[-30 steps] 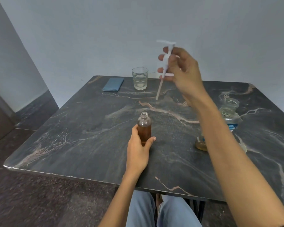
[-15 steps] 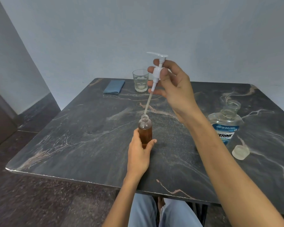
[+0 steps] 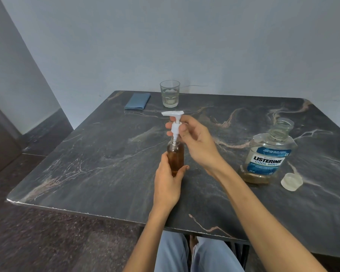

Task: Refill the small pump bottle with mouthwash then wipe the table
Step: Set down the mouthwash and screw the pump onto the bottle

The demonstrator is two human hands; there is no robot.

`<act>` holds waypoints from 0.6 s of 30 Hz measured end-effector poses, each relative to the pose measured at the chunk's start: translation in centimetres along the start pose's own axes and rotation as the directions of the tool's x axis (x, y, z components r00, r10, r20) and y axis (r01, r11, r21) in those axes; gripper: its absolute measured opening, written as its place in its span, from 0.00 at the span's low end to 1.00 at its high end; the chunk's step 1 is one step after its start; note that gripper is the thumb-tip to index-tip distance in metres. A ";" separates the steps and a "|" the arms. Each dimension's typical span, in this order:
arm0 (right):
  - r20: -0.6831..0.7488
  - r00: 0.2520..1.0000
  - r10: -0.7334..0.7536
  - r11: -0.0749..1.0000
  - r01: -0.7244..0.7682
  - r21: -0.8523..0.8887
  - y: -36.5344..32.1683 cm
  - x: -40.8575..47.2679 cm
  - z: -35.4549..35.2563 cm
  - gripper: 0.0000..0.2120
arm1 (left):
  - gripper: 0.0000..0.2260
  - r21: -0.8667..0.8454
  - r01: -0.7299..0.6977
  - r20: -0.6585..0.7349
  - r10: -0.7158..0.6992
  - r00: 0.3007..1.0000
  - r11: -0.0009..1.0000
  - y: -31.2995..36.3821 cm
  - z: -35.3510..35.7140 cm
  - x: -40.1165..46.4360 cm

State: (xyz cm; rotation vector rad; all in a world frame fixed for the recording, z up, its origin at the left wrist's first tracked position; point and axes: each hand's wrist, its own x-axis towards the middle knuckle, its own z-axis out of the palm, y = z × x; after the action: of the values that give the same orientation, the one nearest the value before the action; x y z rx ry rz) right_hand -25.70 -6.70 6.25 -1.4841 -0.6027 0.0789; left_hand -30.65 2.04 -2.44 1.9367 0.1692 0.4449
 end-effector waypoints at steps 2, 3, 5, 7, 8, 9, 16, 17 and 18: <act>0.006 1.000 -0.003 1.000 0.003 0.009 0.2 -0.1 0.0 0.13 | 0.21 0.004 0.001 0.003 -0.001 1.000 1.000 0.1 0.0 0.0; 0.012 1.000 -0.006 1.000 0.005 0.007 0.2 -0.1 0.0 0.13 | 0.21 0.006 0.003 0.004 -0.003 1.000 1.000 0.1 0.0 0.0; 0.022 1.000 -0.008 1.000 0.009 -0.001 0.3 0.0 -0.1 0.13 | 0.21 0.006 0.009 0.006 -0.009 1.000 1.000 0.2 0.0 0.0; 0.036 0.999 -0.012 1.000 0.013 -0.020 0.3 0.0 -0.1 0.12 | 0.21 0.005 0.011 0.006 -0.011 1.000 1.000 0.2 -0.1 0.0; 0.047 0.999 -0.011 0.999 0.013 -0.034 0.4 0.0 -0.1 0.12 | 0.21 0.005 0.012 0.002 -0.012 1.000 1.000 0.3 -0.1 0.0; 0.057 0.998 -0.010 0.999 0.012 -0.045 0.5 0.0 -0.1 0.12 | 0.21 0.005 0.012 -0.002 -0.012 1.000 1.000 0.3 -0.1 0.0; 0.067 0.998 0.011 0.999 -0.008 -0.035 1.2 -0.3 -0.1 0.11 | 0.22 0.004 0.008 0.002 -0.008 1.000 1.000 0.4 -0.1 -0.1; 0.069 0.998 0.012 0.999 -0.009 -0.038 1.2 -0.3 -0.2 0.11 | 0.22 0.003 0.008 0.003 -0.008 1.000 1.000 0.4 -0.1 -0.1; 0.073 0.997 0.013 0.999 -0.010 -0.045 1.2 -0.3 -0.2 0.12 | 0.22 0.003 0.009 0.003 -0.009 1.000 1.000 0.4 -0.1 -0.1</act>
State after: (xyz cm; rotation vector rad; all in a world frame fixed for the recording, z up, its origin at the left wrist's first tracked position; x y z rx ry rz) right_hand -25.51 -6.87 5.00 -1.5330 -0.6586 0.1298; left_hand -30.84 1.96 -2.08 1.9383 0.1763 0.4361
